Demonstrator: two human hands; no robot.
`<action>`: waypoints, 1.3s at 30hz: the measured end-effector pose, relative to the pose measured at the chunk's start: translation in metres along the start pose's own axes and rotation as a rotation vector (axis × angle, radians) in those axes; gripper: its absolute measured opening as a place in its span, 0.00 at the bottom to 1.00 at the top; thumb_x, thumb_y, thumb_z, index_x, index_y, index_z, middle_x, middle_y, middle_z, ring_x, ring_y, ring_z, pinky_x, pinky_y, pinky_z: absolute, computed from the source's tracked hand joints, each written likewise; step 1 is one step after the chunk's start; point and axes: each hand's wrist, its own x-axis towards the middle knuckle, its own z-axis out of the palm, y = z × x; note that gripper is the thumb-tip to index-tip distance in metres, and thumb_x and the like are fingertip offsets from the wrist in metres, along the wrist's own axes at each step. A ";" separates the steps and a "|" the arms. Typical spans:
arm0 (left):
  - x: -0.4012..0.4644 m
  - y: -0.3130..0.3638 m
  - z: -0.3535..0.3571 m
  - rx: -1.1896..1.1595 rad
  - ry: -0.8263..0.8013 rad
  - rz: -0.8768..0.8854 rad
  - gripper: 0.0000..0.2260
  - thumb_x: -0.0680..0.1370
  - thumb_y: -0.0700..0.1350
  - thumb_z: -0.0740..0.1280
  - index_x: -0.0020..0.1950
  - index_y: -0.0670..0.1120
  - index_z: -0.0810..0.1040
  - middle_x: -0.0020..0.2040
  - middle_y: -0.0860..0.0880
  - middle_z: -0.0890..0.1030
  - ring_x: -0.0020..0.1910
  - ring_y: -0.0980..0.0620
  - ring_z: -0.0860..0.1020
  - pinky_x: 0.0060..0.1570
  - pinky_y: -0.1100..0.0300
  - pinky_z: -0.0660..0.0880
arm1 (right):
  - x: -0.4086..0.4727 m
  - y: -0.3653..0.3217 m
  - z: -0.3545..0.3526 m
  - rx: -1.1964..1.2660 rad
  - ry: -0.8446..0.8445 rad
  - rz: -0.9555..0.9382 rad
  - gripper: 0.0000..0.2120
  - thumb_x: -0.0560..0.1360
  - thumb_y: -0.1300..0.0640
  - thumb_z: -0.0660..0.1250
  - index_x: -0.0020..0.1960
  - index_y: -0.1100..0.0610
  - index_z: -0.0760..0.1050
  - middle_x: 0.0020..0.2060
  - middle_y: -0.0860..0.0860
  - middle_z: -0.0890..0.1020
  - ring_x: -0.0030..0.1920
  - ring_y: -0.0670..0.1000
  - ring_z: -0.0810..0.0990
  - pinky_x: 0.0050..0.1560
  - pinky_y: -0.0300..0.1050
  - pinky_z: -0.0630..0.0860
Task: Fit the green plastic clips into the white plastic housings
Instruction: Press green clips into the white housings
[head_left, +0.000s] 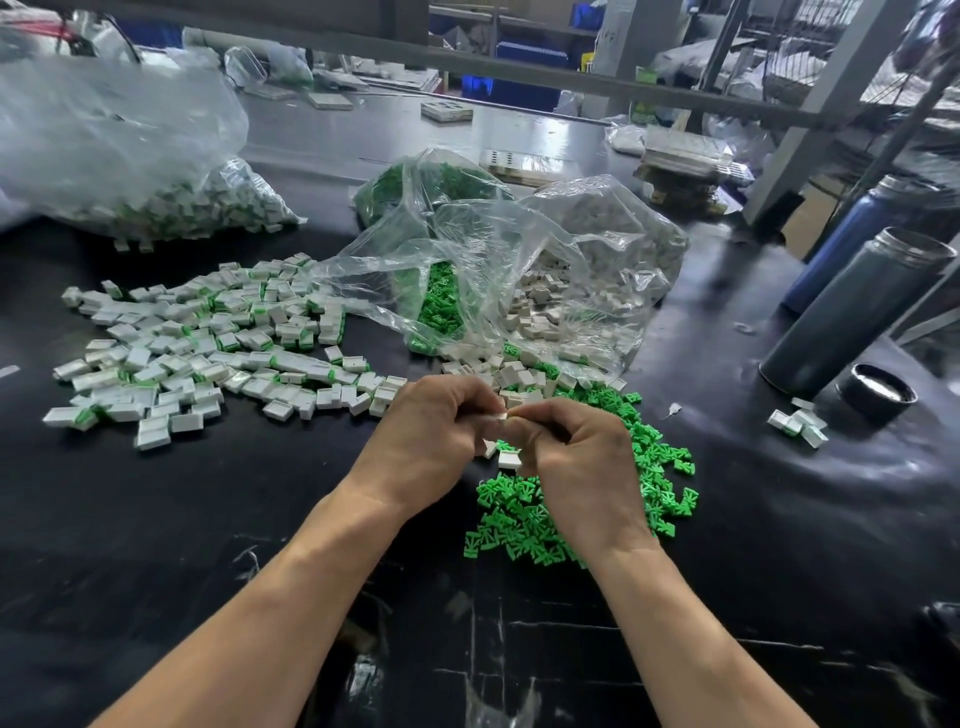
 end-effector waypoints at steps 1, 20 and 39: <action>0.000 0.001 0.000 -0.077 -0.003 -0.020 0.08 0.77 0.33 0.72 0.45 0.47 0.84 0.37 0.50 0.84 0.35 0.55 0.81 0.39 0.55 0.82 | 0.001 -0.002 -0.001 0.081 -0.002 0.010 0.09 0.79 0.63 0.72 0.44 0.51 0.86 0.38 0.49 0.87 0.39 0.49 0.84 0.39 0.51 0.84; -0.008 0.016 0.023 -0.453 -0.178 0.011 0.05 0.79 0.38 0.72 0.52 0.37 0.81 0.41 0.48 0.84 0.33 0.63 0.79 0.33 0.73 0.71 | 0.003 0.000 0.014 0.236 0.082 0.168 0.29 0.80 0.39 0.53 0.35 0.54 0.83 0.23 0.42 0.77 0.26 0.39 0.74 0.30 0.36 0.69; -0.009 0.013 0.023 -0.409 -0.130 0.015 0.03 0.80 0.42 0.72 0.51 0.43 0.82 0.44 0.49 0.85 0.37 0.64 0.79 0.35 0.72 0.72 | 0.005 0.003 0.023 0.046 0.230 0.062 0.31 0.80 0.40 0.49 0.46 0.54 0.86 0.39 0.47 0.87 0.44 0.48 0.85 0.49 0.51 0.81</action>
